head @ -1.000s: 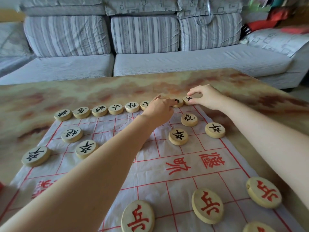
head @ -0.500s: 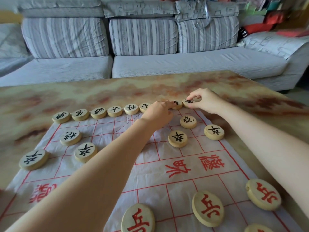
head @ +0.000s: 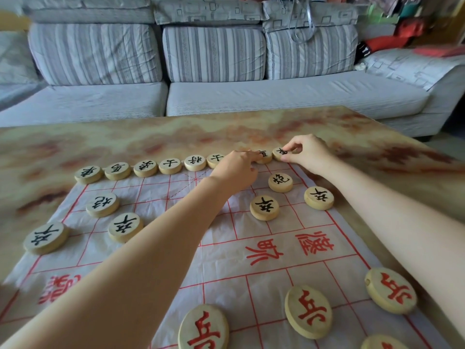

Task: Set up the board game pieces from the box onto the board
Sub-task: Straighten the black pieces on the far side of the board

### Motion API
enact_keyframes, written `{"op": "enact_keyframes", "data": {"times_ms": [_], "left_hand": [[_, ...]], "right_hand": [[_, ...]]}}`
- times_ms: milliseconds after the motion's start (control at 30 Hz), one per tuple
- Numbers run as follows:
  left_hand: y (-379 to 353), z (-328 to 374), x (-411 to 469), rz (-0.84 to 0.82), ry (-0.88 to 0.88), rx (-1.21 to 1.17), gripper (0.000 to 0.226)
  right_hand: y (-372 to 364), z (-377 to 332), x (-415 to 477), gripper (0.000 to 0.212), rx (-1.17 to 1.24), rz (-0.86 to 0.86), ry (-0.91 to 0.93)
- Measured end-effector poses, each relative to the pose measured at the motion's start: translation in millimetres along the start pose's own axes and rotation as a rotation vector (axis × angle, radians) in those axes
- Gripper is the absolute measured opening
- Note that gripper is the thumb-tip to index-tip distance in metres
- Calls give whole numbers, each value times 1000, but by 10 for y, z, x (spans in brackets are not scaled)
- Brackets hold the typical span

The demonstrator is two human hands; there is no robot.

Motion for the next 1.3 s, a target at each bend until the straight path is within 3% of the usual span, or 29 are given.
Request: {"op": "enact_keyframes", "data": {"times_ms": [433, 633, 833, 1033, 1300], "left_hand": [[5, 5, 22, 1, 14, -10, 43], [63, -15, 131, -19, 92, -110, 37], [218, -90, 74, 65, 86, -201, 31], [400, -322, -78, 155, 149, -143, 33], [317, -276, -223, 92, 97, -56, 39]], "right_hand": [[-24, 20, -36, 29, 29, -29, -13], [26, 1, -50, 48, 96, -38, -50], [33, -158, -38, 37, 111, -83, -15], [-96, -357, -68, 33, 34, -115, 80], [-270, -424, -82, 30, -106, -136, 155]]}}
Point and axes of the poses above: each hand's wrist, its own x-axis towards the middle knuckle, its own y-axis out of the back of the hand, z = x × y, the point moved 9 cm from there along x, towards the middle knuckle, and after that the axes turned 5 degrees about y, right-handed, at the moved point
